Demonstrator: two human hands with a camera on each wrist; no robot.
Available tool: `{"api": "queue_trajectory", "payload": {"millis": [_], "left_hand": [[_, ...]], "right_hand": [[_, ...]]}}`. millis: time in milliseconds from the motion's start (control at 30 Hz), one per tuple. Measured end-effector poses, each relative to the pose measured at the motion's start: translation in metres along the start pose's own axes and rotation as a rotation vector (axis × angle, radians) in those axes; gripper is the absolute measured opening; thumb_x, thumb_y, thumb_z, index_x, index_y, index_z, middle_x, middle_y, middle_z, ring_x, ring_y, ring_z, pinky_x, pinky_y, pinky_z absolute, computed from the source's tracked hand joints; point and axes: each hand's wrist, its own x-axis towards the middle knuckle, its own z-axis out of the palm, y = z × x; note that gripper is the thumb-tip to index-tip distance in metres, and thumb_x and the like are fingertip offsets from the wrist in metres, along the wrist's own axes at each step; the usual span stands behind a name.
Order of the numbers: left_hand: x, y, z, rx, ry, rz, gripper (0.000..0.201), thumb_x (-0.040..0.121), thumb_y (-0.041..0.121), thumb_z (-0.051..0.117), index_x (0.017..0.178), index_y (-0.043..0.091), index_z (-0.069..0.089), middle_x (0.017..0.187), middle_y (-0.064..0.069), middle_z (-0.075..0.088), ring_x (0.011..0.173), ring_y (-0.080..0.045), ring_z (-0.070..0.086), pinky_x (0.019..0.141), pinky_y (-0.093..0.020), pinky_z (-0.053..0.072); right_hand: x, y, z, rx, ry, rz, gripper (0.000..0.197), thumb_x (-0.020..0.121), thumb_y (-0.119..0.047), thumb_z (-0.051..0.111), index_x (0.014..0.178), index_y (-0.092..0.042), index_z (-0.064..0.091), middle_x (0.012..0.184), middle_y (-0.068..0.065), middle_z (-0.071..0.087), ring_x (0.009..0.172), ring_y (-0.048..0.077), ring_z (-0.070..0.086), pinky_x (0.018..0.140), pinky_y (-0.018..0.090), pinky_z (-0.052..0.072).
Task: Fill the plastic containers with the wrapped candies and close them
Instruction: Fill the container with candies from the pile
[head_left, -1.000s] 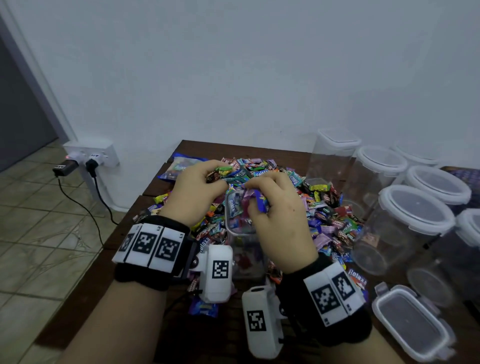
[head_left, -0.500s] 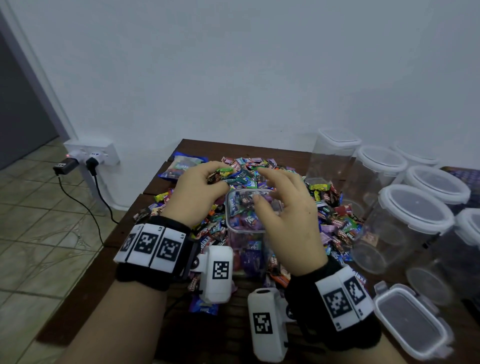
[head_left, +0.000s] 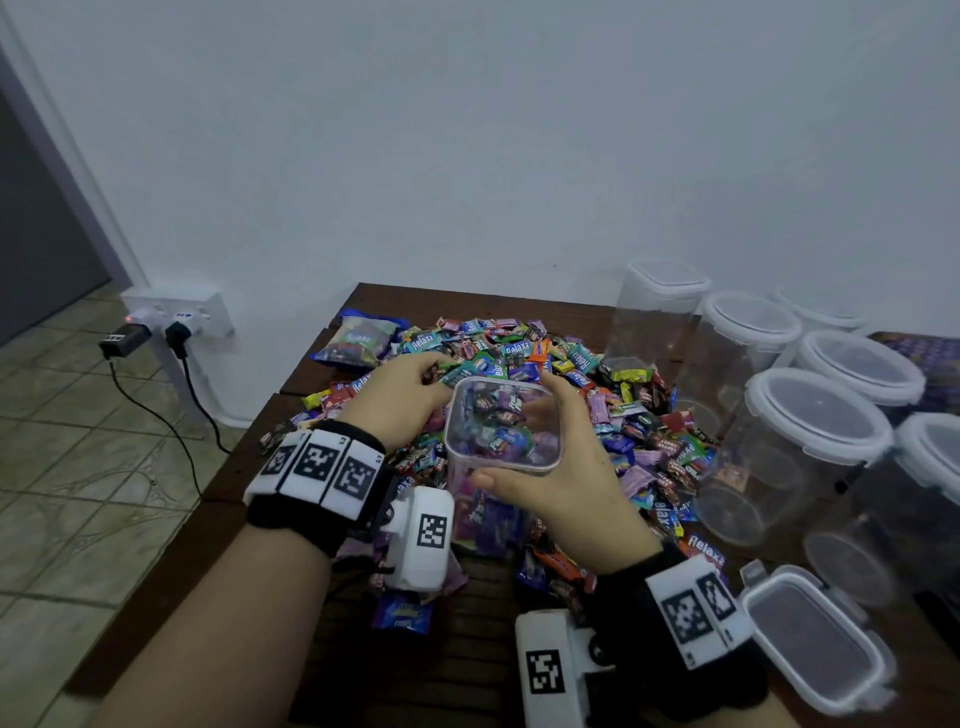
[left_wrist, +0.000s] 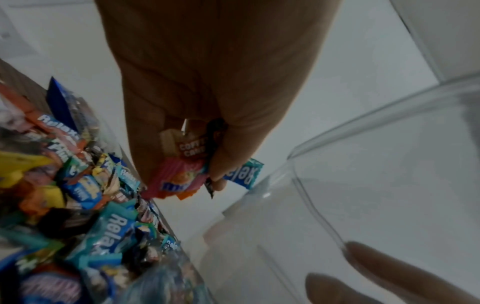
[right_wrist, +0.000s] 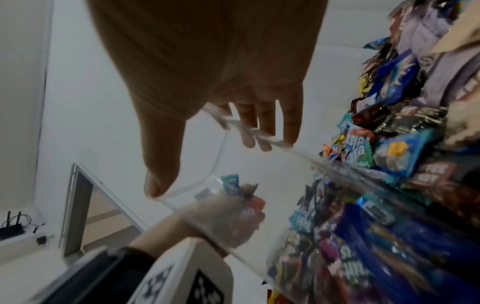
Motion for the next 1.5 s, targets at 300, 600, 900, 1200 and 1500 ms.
{"api": "queue_trajectory", "payload": {"millis": [300, 600, 900, 1200, 1500], "left_hand": [[-0.013, 0.044, -0.023, -0.090, 0.146, 0.253, 0.019, 0.092, 0.016, 0.055, 0.094, 0.033, 0.063, 0.083, -0.003, 0.059, 0.064, -0.022, 0.055, 0.065, -0.037, 0.044], [-0.037, 0.052, -0.004, -0.104, 0.092, 0.364, 0.026, 0.082, 0.017, 0.059, 0.098, 0.036, 0.065, 0.101, -0.002, 0.060, 0.089, -0.015, 0.058, 0.083, -0.042, 0.050], [-0.043, 0.053, 0.002, 0.029, 0.094, 0.366, 0.034, 0.081, 0.007, 0.060, 0.109, 0.025, 0.067, 0.107, 0.002, 0.059, 0.099, -0.012, 0.055, 0.088, -0.029, 0.043], [-0.044, 0.050, 0.005, 0.059, 0.098, 0.347, 0.025, 0.082, 0.018, 0.068, 0.105, 0.029, 0.066, 0.101, 0.013, 0.056, 0.094, -0.006, 0.056, 0.084, -0.023, 0.044], [-0.041, 0.044, 0.013, -0.060, 0.146, 0.324, 0.021, 0.079, 0.029, 0.073, 0.094, 0.038, 0.061, 0.104, 0.014, 0.060, 0.094, -0.002, 0.060, 0.078, -0.021, 0.047]], "right_hand": [[-0.002, 0.003, 0.015, -0.123, 0.167, -0.031, 0.107, 0.056, -0.064, 0.071, 0.144, -0.032, 0.019, 0.137, -0.007, 0.037, 0.127, 0.012, 0.038, 0.106, 0.041, 0.037], [-0.001, 0.004, 0.014, -0.119, 0.155, -0.055, 0.105, 0.062, -0.052, 0.077, 0.146, -0.027, 0.020, 0.134, -0.006, 0.038, 0.124, 0.009, 0.037, 0.106, 0.035, 0.036], [0.002, 0.009, 0.011, -0.067, 0.123, -0.047, 0.114, 0.055, -0.065, 0.071, 0.147, -0.027, 0.016, 0.144, -0.004, 0.035, 0.134, 0.013, 0.033, 0.109, 0.044, 0.035], [0.003, 0.012, 0.009, -0.083, 0.105, -0.046, 0.110, 0.061, -0.054, 0.078, 0.147, -0.028, 0.016, 0.146, -0.005, 0.032, 0.134, 0.013, 0.033, 0.109, 0.044, 0.035], [0.002, 0.010, 0.004, -0.102, 0.100, -0.057, 0.105, 0.067, -0.037, 0.082, 0.148, -0.024, 0.016, 0.145, -0.006, 0.032, 0.132, 0.009, 0.032, 0.107, 0.029, 0.032]]}}
